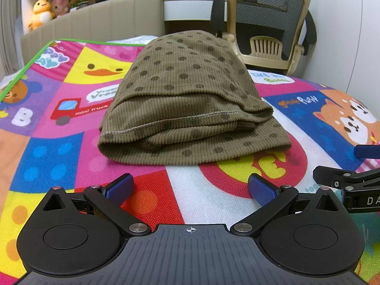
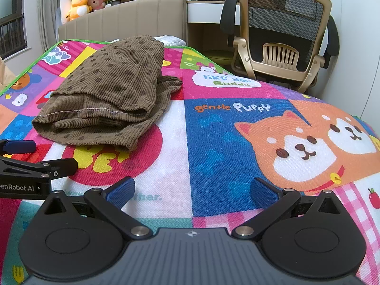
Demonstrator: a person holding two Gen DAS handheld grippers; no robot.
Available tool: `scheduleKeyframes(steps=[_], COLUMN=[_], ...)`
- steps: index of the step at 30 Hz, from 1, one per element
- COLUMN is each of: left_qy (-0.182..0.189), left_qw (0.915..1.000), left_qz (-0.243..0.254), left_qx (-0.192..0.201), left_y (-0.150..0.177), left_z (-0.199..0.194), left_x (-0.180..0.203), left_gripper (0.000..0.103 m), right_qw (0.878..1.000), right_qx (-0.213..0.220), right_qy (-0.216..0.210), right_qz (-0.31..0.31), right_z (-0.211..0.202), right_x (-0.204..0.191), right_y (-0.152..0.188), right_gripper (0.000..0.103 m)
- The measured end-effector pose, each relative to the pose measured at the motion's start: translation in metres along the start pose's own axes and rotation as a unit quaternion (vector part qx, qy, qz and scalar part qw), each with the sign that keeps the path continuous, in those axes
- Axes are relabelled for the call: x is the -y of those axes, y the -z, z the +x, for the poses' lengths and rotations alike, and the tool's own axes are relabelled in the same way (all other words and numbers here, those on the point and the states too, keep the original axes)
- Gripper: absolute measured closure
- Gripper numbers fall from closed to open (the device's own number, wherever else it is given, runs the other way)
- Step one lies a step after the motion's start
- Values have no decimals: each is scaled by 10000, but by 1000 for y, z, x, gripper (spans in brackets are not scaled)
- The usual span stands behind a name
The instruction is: Fold clothes
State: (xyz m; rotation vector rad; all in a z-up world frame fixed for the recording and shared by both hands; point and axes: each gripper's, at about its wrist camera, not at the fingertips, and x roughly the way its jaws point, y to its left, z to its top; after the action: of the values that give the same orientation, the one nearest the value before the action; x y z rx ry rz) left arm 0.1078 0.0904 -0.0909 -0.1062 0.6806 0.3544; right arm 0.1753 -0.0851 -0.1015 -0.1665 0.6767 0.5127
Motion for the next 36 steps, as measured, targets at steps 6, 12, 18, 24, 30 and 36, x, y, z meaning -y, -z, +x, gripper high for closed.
scheduleKeyframes(steps=[6,12,18,24,30,36], left_qy=[4,-9,-43,11,269,20], left_qw=[10000,10000,10000,10000,9989,9994], left_qz=[-28,-15,24,61,168,-5], left_qx=[3,2,-5,3,-336,-342], left_y=[0,0,-1,-2,-10,-3], left_z=[0,1,1,3,3,-3], left_x=[0,1,3,2,-3,5], left_gripper=[0,0,0,0,0,0], right_qw=[10000,10000,10000,10000,10000,10000], right_qx=[0,4,5,1,5,4], right_qy=[-1,-1,2,-3,2,11], right_qz=[-2,-1,-3,-3,-6,-12], right_z=[0,0,0,0,0,0], right_x=[1,0,0,0,-1,-1], right_y=[0,0,0,-1,0,0], right_gripper=[0,0,0,0,0,0])
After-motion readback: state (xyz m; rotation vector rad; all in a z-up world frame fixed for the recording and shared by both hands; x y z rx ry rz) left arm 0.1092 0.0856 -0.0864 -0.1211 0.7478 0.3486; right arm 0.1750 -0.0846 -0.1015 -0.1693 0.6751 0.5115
